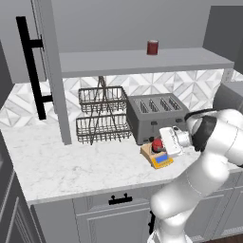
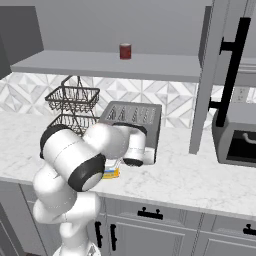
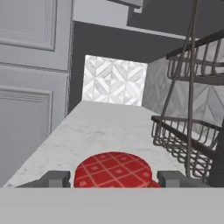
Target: Pick the jam and place it on the digital scale for weighing, and close the cabinet.
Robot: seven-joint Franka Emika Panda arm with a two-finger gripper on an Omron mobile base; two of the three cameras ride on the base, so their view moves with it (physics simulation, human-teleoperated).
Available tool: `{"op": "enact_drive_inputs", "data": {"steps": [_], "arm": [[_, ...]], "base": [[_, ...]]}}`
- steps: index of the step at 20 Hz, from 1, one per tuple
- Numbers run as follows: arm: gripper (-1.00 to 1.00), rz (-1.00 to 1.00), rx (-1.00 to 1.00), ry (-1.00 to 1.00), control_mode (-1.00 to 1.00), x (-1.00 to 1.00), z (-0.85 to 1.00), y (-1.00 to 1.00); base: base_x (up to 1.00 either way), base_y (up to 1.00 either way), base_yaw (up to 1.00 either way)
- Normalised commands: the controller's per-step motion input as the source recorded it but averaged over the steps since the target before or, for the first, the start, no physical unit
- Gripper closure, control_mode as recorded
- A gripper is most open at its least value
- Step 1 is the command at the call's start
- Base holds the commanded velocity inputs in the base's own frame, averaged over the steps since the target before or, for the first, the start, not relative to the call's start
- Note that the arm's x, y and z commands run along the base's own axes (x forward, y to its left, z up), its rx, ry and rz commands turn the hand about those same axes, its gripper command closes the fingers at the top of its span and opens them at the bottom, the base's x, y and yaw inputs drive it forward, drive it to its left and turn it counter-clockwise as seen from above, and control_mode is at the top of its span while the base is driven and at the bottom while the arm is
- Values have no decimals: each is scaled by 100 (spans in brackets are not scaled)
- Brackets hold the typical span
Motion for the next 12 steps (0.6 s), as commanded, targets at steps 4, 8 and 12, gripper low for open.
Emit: {"op": "enact_drive_inputs", "data": {"steps": [4,8,12], "arm": [[100,0,0,1,-100,21,-10,-8],[100,0,0,1,-100,27,-12,-1],[100,0,0,3,-100,22,-21,0]], "base": [[0,0,0],[0,0,0],[0,0,0]]}}
